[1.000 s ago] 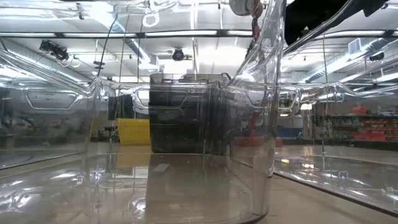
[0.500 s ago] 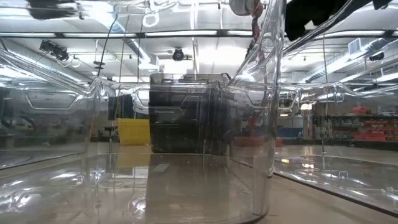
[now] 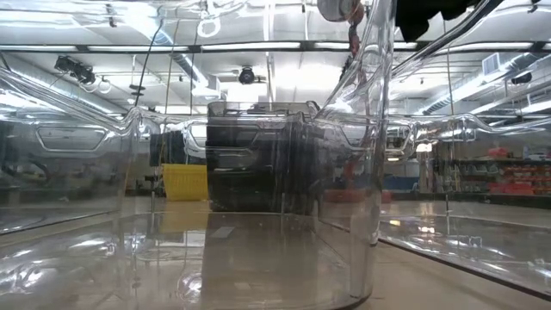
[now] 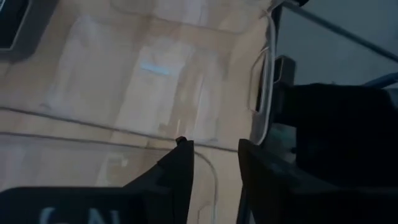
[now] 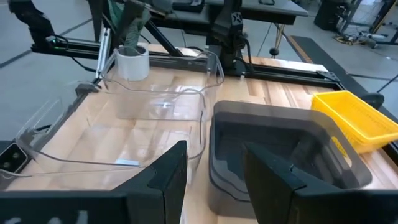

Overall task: Stack baskets by color
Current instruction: Stack the left transparent bin on top of the middle transparent bin

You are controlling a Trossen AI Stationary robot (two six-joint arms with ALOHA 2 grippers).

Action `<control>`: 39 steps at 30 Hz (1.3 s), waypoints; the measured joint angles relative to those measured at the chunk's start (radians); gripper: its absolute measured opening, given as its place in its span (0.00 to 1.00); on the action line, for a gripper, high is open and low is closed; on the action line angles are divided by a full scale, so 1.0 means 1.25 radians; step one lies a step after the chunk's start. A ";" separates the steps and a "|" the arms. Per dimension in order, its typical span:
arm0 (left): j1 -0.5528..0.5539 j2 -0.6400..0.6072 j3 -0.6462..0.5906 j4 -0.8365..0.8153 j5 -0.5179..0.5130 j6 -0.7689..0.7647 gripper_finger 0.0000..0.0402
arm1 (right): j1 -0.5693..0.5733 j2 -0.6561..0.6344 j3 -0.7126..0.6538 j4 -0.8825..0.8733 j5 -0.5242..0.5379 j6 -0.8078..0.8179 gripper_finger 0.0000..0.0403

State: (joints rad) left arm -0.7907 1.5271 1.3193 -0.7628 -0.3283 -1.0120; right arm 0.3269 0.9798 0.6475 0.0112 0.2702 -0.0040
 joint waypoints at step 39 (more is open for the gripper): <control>-0.096 0.363 0.234 -0.362 0.156 -0.119 0.49 | 0.014 0.001 0.000 0.012 0.001 -0.020 0.39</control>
State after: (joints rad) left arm -0.9108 1.9813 1.6123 -1.2153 -0.1337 -1.1607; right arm 0.3450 0.9813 0.6472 0.0261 0.2716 -0.0288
